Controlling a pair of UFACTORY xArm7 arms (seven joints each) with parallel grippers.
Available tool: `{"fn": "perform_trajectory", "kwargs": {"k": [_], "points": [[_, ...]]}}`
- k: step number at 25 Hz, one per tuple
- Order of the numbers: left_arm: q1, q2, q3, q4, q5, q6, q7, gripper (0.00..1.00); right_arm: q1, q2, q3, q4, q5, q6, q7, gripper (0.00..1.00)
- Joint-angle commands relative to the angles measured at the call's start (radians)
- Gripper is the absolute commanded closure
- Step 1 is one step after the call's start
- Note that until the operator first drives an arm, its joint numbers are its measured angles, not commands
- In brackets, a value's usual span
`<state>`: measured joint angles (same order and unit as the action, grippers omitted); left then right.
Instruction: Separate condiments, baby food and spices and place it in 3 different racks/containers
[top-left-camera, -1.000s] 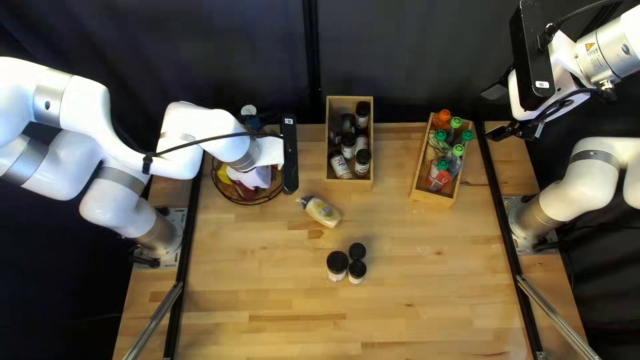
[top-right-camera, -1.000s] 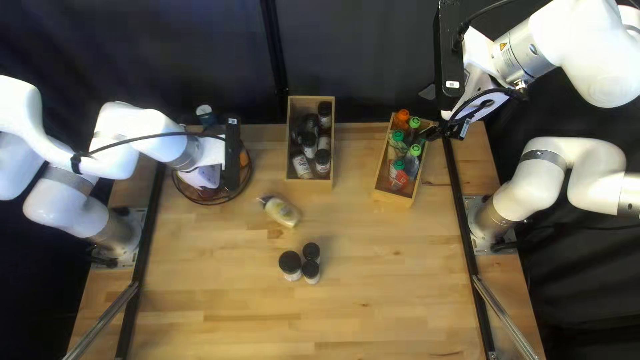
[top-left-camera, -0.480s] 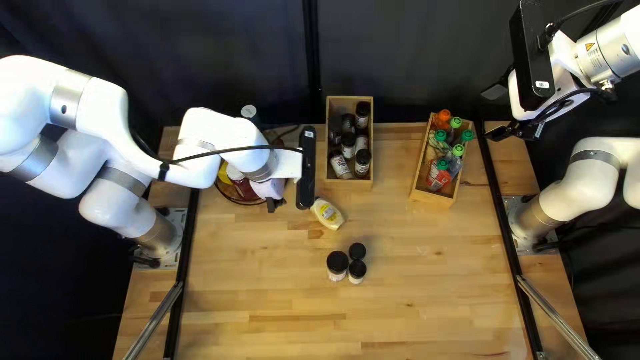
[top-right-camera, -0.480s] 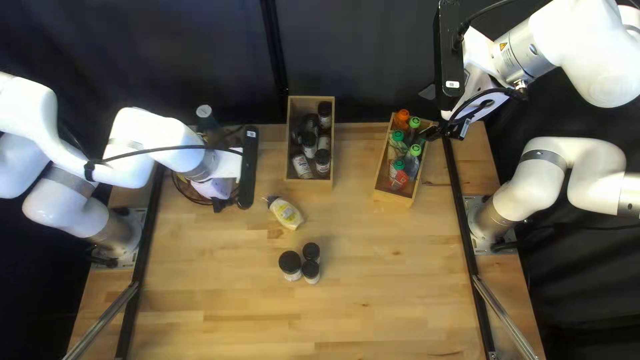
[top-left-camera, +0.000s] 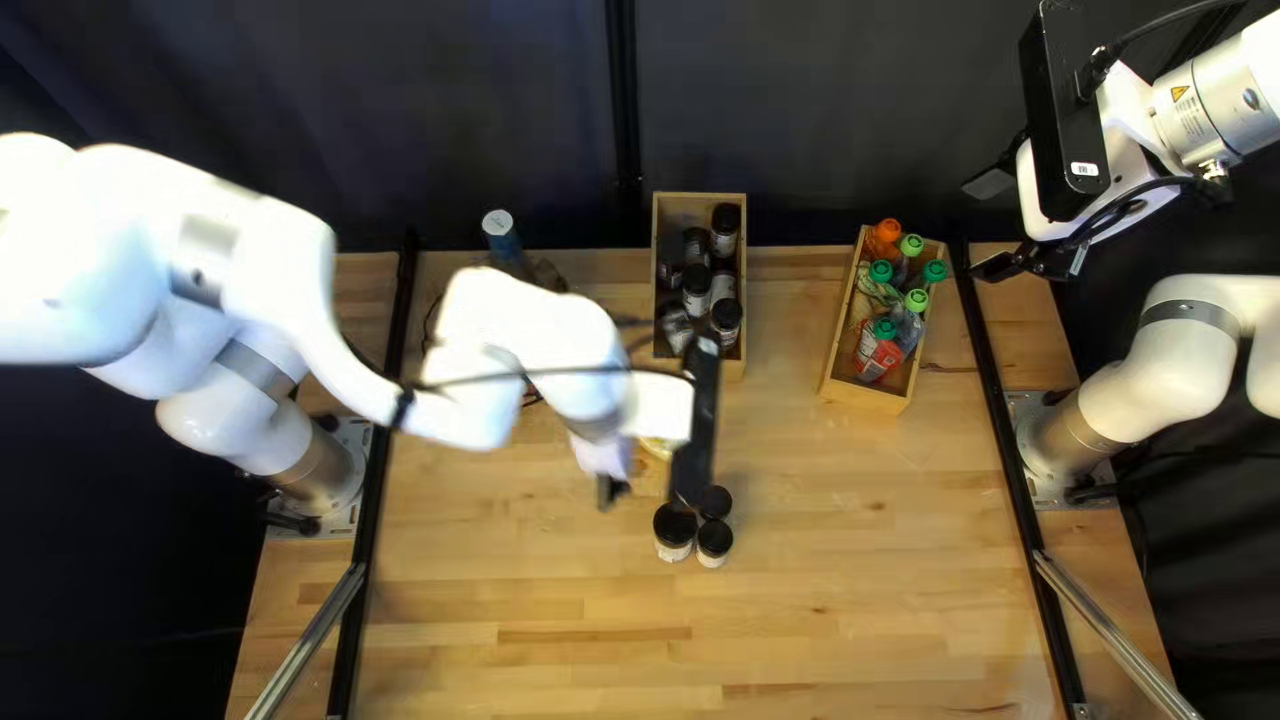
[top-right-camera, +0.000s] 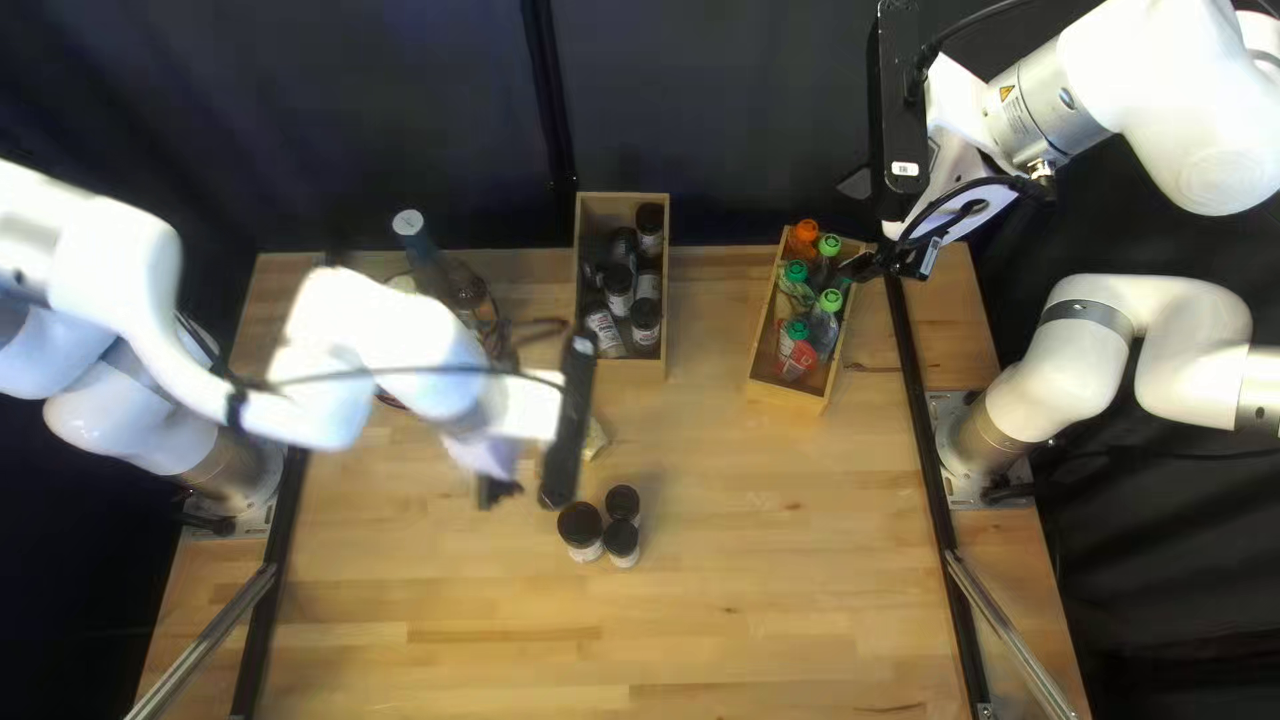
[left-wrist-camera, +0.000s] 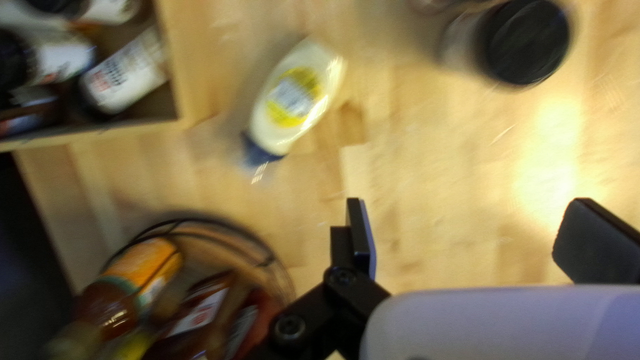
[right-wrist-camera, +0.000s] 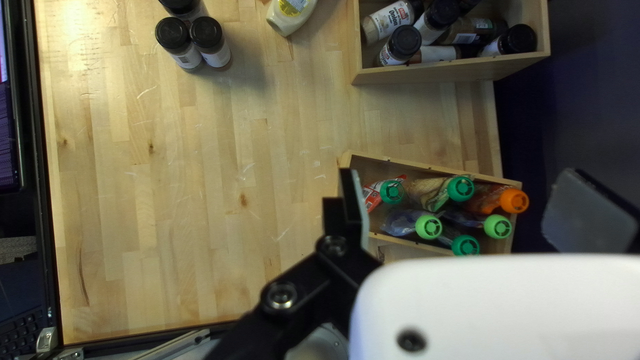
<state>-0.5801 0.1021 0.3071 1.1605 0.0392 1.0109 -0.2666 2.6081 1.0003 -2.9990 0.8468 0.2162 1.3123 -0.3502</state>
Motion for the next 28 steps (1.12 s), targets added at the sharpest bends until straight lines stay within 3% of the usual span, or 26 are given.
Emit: {"fn": "perform_trajectory", "kwargs": {"k": [1,18,19,20,21,22,28], "points": [[-0.02,0.125,-0.012,0.084,-0.015,-0.017,-0.091,0.0,0.0,0.0,0.0,0.0,0.0,0.0,0.0,0.0],[-0.014,0.191,0.013,0.027,0.009,-0.102,-0.162,0.03,0.0,0.0,0.0,0.0,0.0,0.0,0.0,0.0],[-0.013,0.195,0.013,0.024,0.007,-0.105,-0.161,0.1,0.0,0.0,0.0,0.0,0.0,0.0,0.0,0.0],[-0.012,0.196,0.013,0.024,0.007,-0.106,-0.162,0.61,0.0,0.0,0.0,0.0,0.0,0.0,0.0,0.0],[-0.012,0.2,0.013,0.026,0.006,-0.104,-0.162,0.95,0.0,0.0,0.0,0.0,0.0,0.0,0.0,0.0],[-0.013,0.199,0.013,0.027,0.007,-0.1,-0.164,1.0,0.0,0.0,0.0,0.0,0.0,0.0,0.0,0.0],[-0.019,0.193,0.013,0.06,0.016,-0.047,-0.168,1.0,0.0,0.0,0.0,0.0,0.0,0.0,0.0,0.0]]}}
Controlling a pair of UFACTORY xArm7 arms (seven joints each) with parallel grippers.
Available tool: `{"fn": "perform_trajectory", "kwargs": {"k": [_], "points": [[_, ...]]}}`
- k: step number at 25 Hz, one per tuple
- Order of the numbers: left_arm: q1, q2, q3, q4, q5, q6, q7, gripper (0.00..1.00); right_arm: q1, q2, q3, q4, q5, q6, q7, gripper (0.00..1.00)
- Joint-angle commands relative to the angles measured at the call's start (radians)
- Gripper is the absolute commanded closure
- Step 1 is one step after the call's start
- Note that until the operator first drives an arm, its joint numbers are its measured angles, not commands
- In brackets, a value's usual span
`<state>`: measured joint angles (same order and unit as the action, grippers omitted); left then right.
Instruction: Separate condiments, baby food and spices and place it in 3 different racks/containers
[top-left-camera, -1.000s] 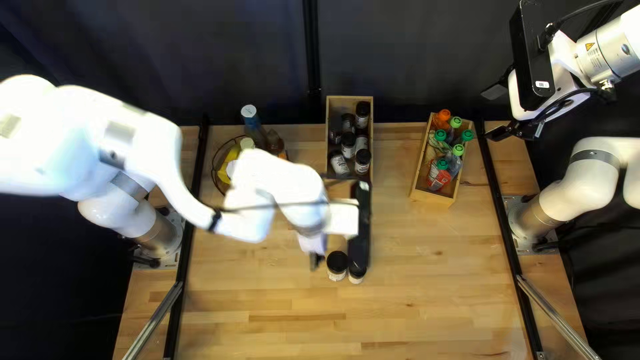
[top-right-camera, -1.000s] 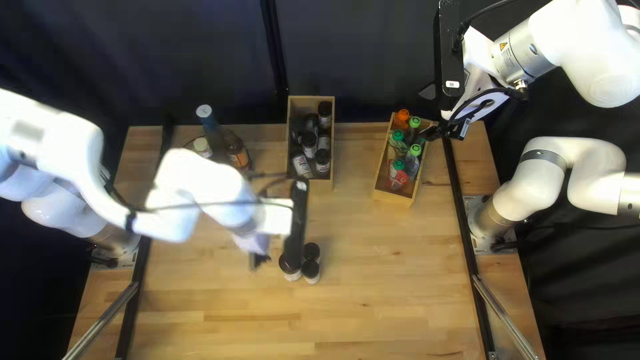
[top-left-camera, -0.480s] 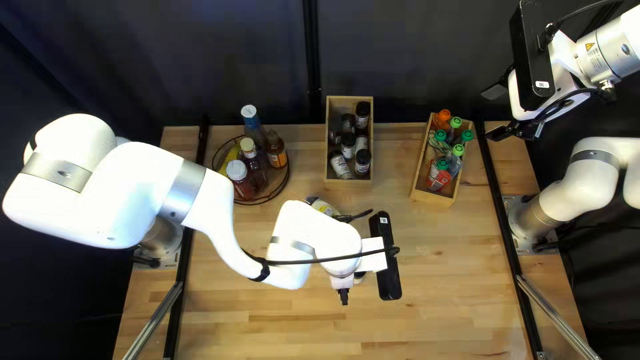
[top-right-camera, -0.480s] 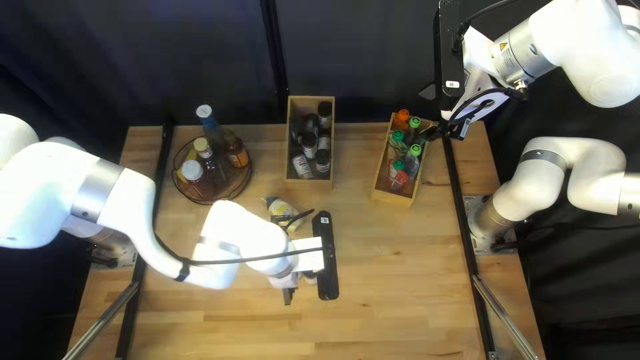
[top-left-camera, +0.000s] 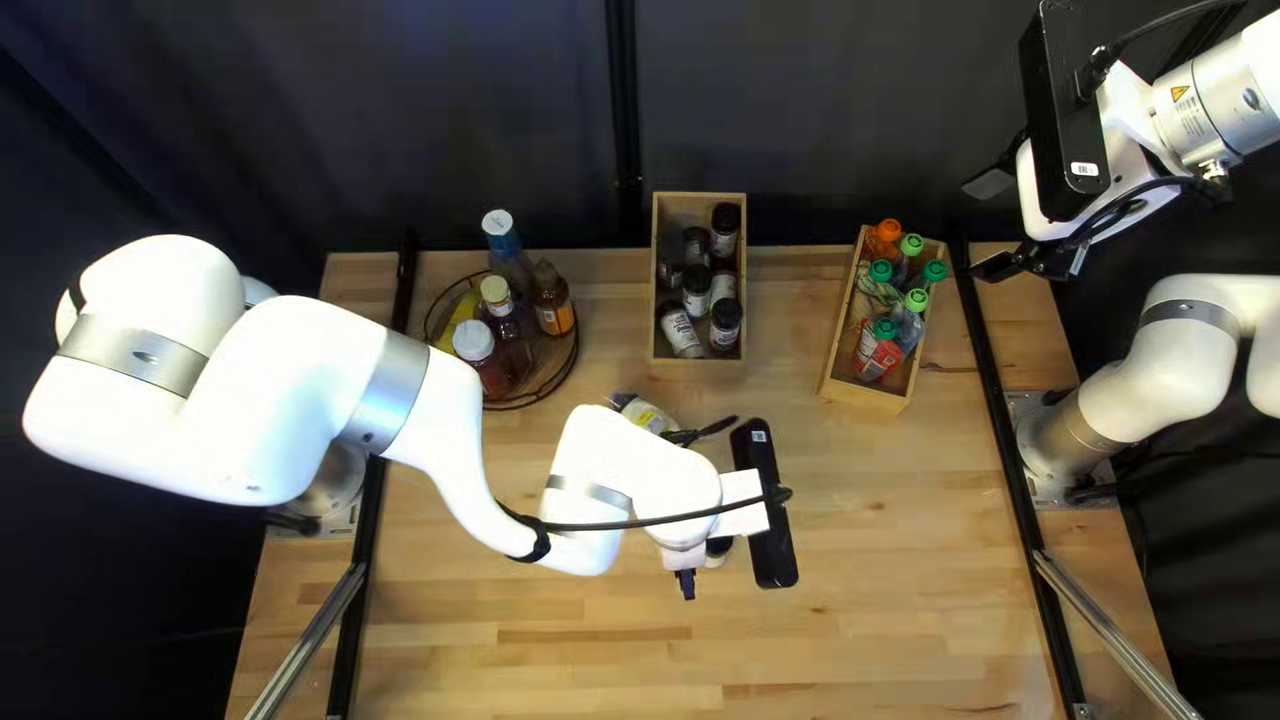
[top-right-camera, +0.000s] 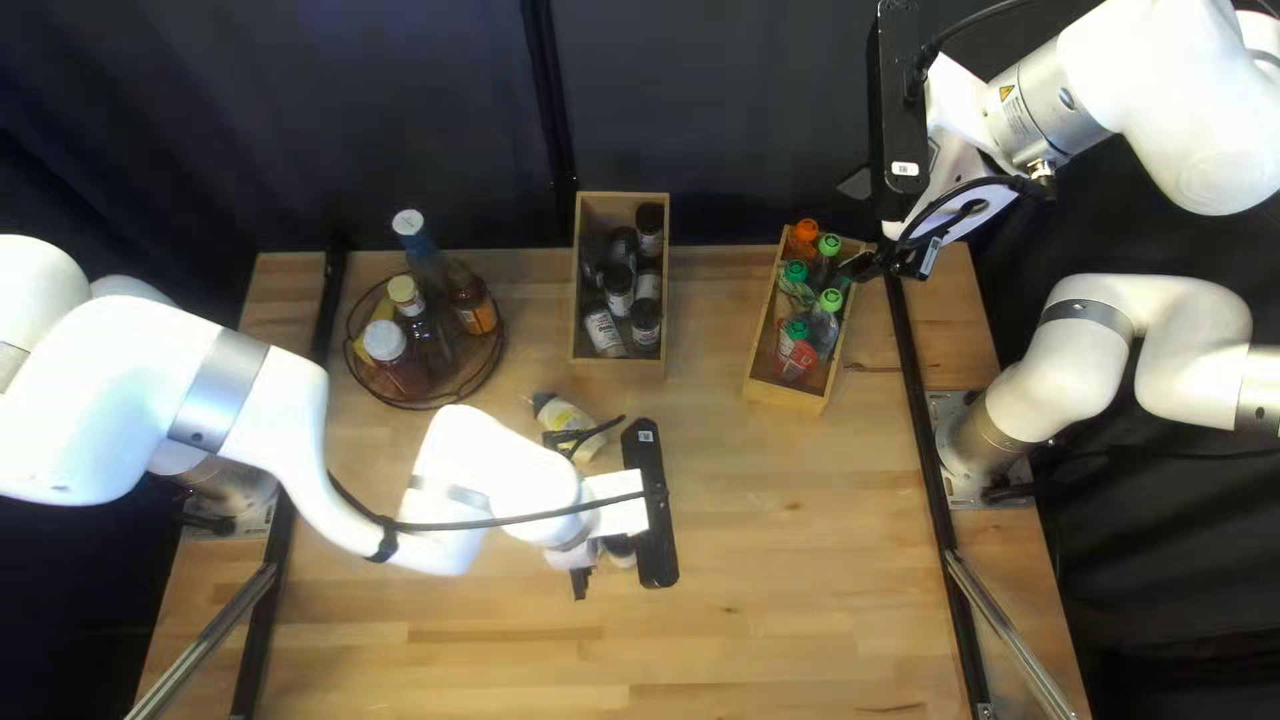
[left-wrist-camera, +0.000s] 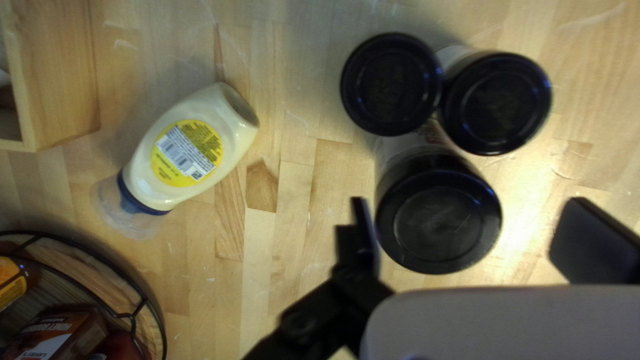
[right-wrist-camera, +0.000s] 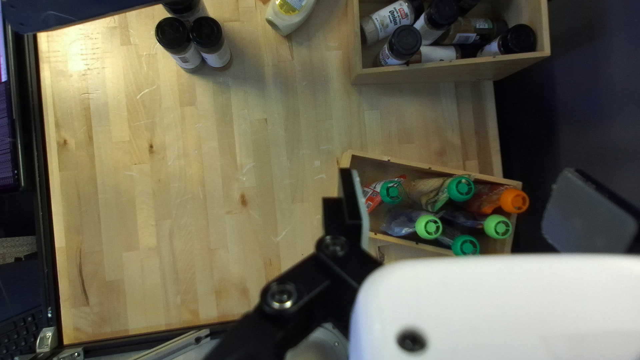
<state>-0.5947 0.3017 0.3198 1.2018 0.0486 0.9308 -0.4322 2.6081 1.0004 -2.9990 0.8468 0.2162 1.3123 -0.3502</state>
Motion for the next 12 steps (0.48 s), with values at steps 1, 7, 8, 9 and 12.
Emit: {"fn": "perform_trajectory", "kwargs": {"k": [1,7,8,9,12], "points": [[-0.008,-0.024,0.002,0.024,0.014,0.058,-0.005,1.0,0.0,0.0,0.0,0.0,0.0,0.0,0.0,0.0],[-0.015,-0.186,0.018,0.036,0.091,0.229,-0.018,1.0,0.0,0.0,0.0,0.0,0.0,0.0,0.0,0.0],[-0.008,-0.215,0.025,0.045,0.109,0.267,-0.012,1.0,0.0,0.0,0.0,0.0,0.0,0.0,0.0,0.0],[-0.004,-0.229,0.03,0.049,0.119,0.283,-0.009,1.0,0.0,0.0,0.0,0.0,0.0,0.0,0.0,0.0],[0.027,-0.274,0.062,0.074,0.149,0.338,0.033,1.0,0.0,0.0,0.0,0.0,0.0,0.0,0.0,0.0]]}}
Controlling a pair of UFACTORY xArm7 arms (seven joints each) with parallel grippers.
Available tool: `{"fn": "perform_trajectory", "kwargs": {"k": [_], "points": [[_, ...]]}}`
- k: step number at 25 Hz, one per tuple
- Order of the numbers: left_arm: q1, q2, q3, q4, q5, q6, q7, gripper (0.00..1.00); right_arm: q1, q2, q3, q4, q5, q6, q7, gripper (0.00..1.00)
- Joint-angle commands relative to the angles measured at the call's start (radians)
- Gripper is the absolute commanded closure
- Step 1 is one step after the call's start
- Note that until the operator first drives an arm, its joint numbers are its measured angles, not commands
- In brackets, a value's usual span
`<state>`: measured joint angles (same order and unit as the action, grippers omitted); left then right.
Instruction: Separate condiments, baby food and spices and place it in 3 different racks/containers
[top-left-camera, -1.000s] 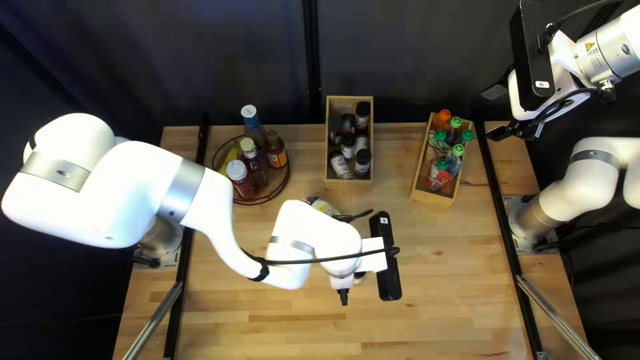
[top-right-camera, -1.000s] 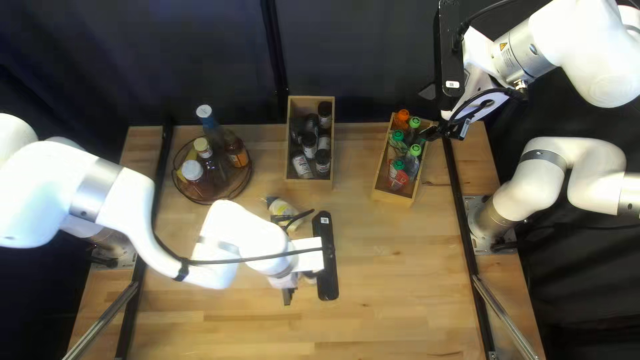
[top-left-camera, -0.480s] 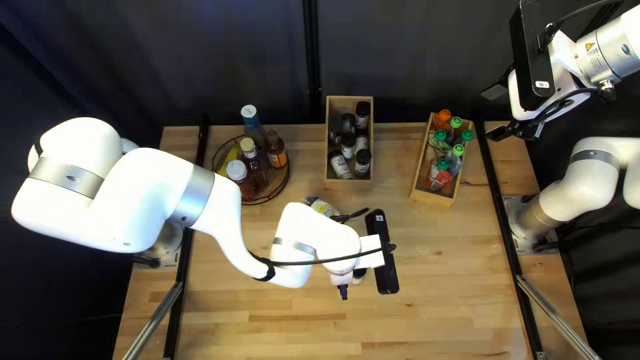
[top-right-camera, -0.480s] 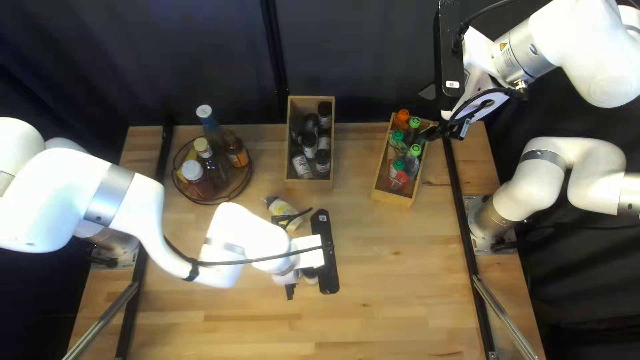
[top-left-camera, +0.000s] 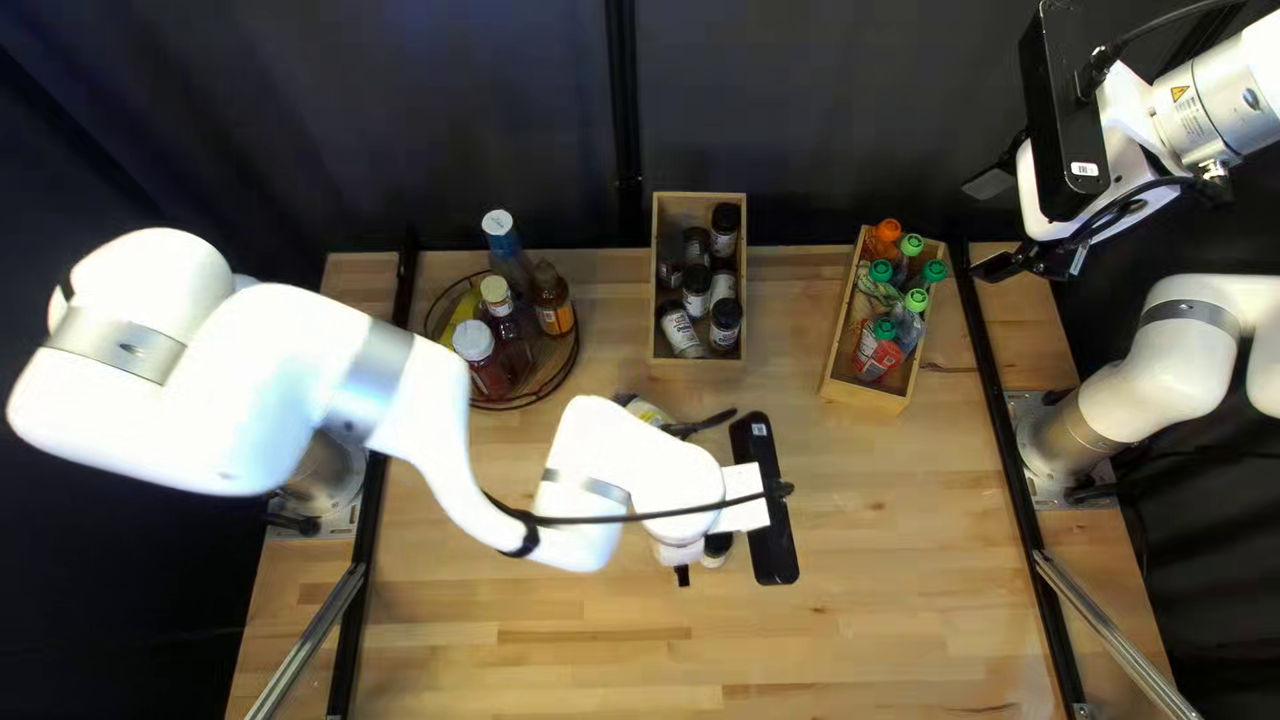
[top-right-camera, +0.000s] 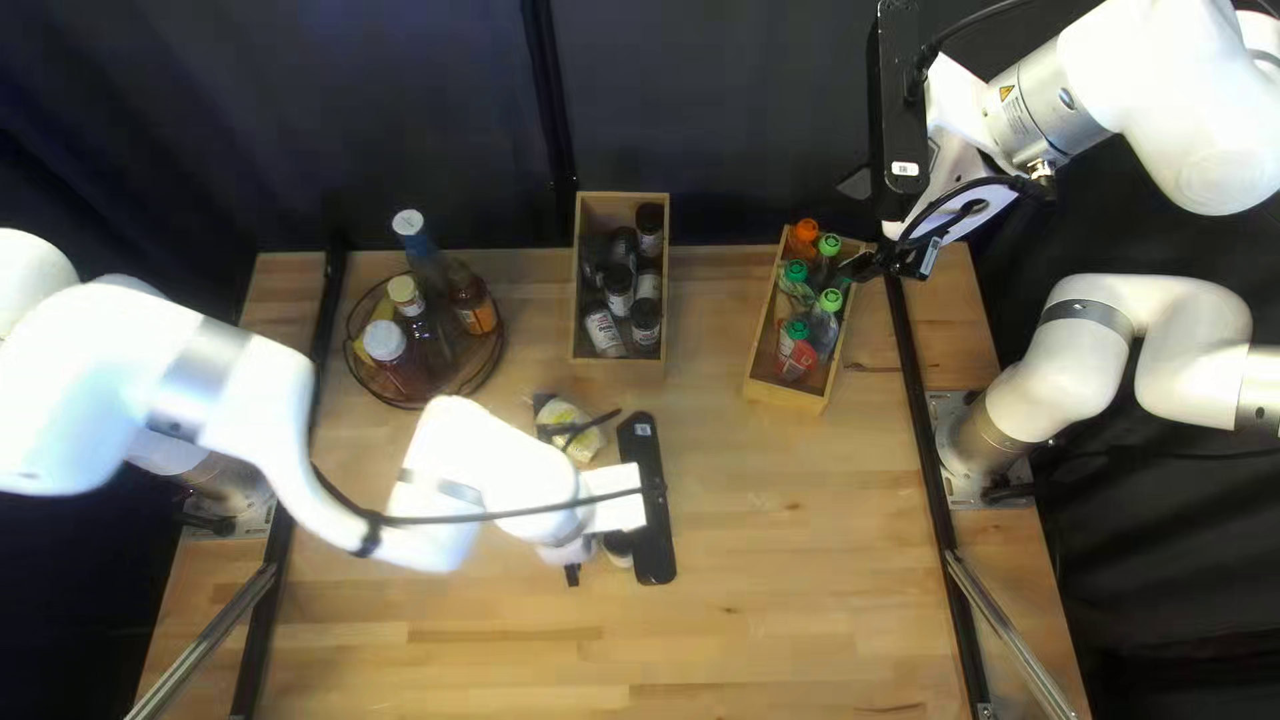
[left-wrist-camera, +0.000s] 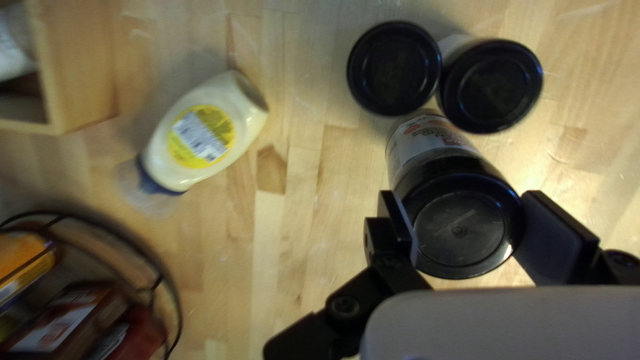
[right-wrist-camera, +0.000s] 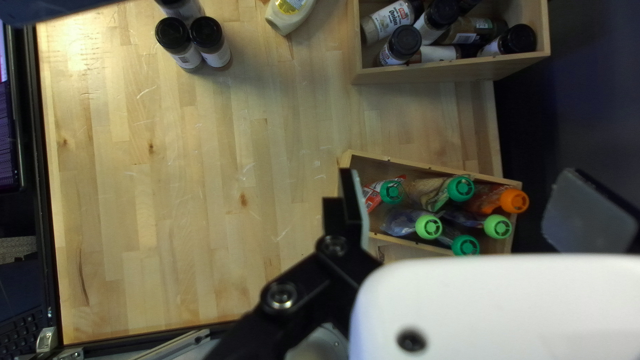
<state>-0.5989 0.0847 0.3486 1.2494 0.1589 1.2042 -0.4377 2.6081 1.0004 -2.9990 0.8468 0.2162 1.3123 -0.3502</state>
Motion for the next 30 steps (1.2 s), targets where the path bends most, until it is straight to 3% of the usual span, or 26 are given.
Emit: {"fn": "perform_trajectory", "kwargs": {"k": [1,8,13,24,27,30], "points": [[0.05,-0.069,0.052,0.03,0.053,0.072,0.06,1.0,0.0,0.0,0.0,0.0,0.0,0.0,0.0,0.0],[0.158,-0.026,0.148,0.029,0.034,-0.017,0.195,1.0,0.0,0.0,0.0,0.0,0.0,0.0,0.0,0.0],[0.236,0.043,0.198,0.087,-0.017,-0.049,0.303,1.0,0.0,0.0,0.0,0.0,0.0,0.0,0.0,0.0],[0.488,0.326,0.232,0.509,-0.207,0.083,0.577,1.0,0.0,0.0,0.0,0.0,0.0,0.0,0.0,0.0],[0.551,0.394,0.232,0.598,-0.234,0.098,0.616,1.0,0.0,0.0,0.0,0.0,0.0,0.0,0.0,0.0],[0.586,0.428,0.234,0.629,-0.244,0.089,0.632,1.0,0.0,0.0,0.0,0.0,0.0,0.0,0.0,0.0]]}}
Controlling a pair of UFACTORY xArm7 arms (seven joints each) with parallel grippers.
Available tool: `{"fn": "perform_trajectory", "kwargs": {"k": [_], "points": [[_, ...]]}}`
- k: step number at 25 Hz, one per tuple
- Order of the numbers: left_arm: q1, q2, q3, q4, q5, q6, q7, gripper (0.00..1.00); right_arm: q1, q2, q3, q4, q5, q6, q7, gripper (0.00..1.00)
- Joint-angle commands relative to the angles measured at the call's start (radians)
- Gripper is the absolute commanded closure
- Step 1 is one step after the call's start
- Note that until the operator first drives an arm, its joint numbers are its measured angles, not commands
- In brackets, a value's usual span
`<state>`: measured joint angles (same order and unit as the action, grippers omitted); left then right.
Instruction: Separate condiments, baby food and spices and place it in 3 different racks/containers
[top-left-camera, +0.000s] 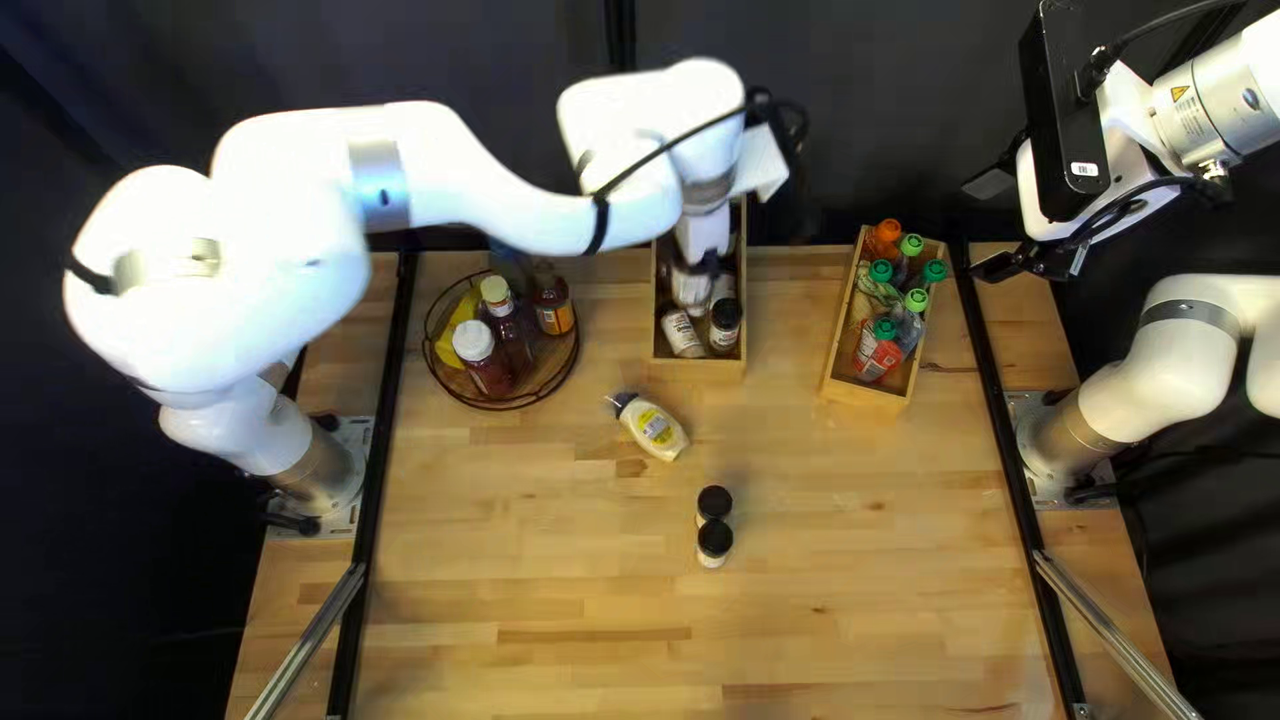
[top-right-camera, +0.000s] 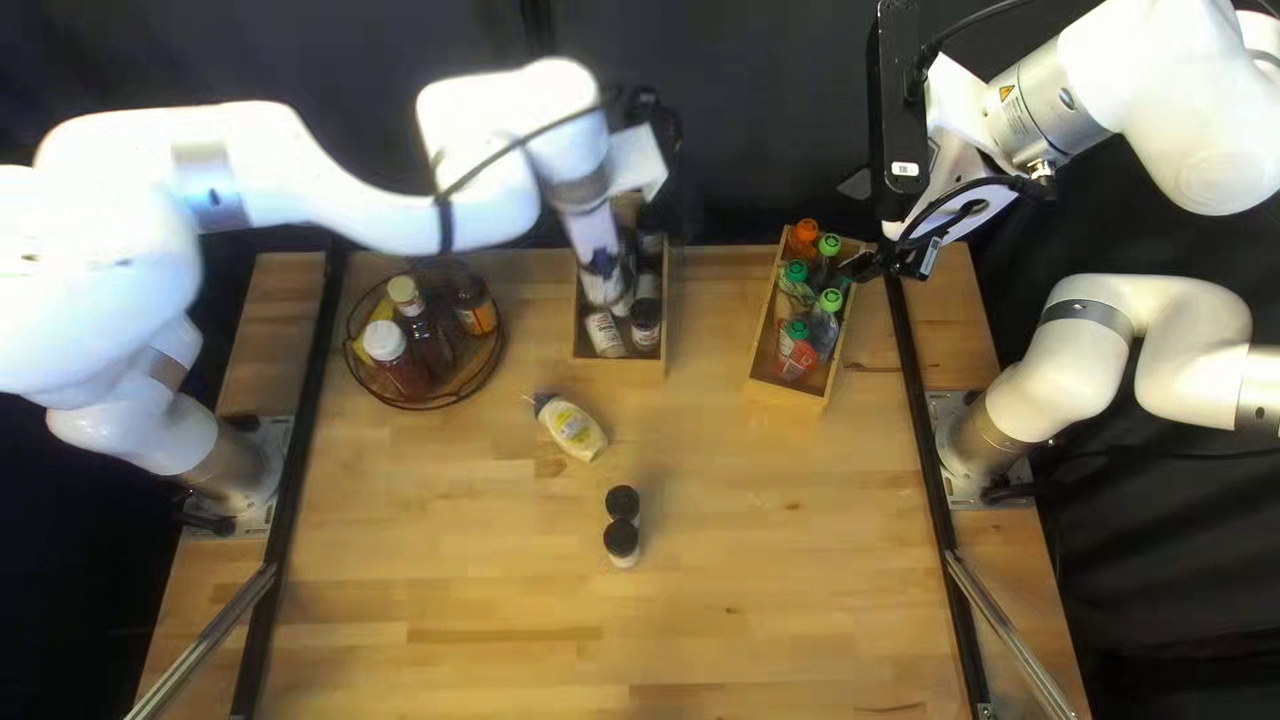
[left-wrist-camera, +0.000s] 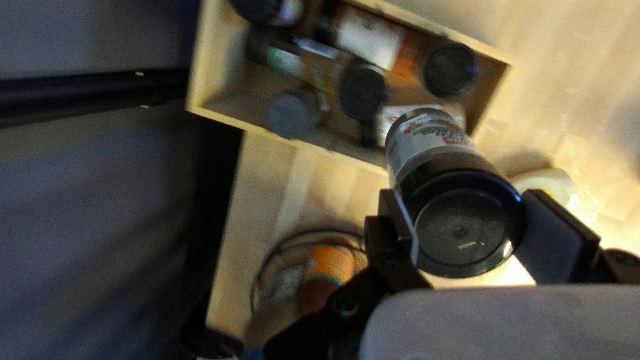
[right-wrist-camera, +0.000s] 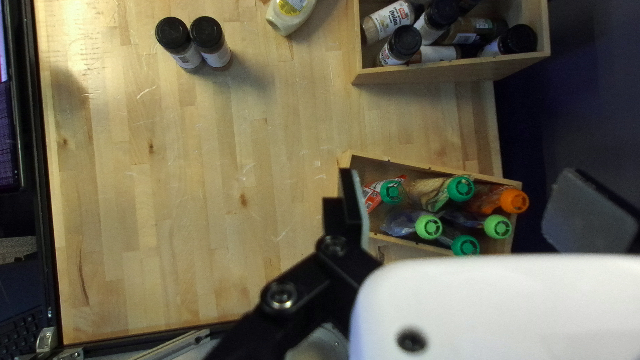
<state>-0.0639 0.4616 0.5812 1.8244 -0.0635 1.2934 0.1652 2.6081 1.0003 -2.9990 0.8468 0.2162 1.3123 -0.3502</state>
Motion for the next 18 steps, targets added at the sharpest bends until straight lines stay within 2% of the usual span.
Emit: {"fn": "perform_trajectory", "kwargs": {"k": [1,6,18], "points": [[0.061,0.057,0.003,0.054,-0.023,-0.012,0.035,1.0,0.0,0.0,0.0,0.0,0.0,0.0,0.0,0.0],[0.069,0.051,0.012,0.006,-0.019,-0.086,0.04,1.0,0.0,0.0,0.0,0.0,0.0,0.0,0.0,0.0],[-0.011,-0.013,0.058,-0.194,0.069,-0.289,-0.051,1.0,0.0,0.0,0.0,0.0,0.0,0.0,0.0,0.0]]}}
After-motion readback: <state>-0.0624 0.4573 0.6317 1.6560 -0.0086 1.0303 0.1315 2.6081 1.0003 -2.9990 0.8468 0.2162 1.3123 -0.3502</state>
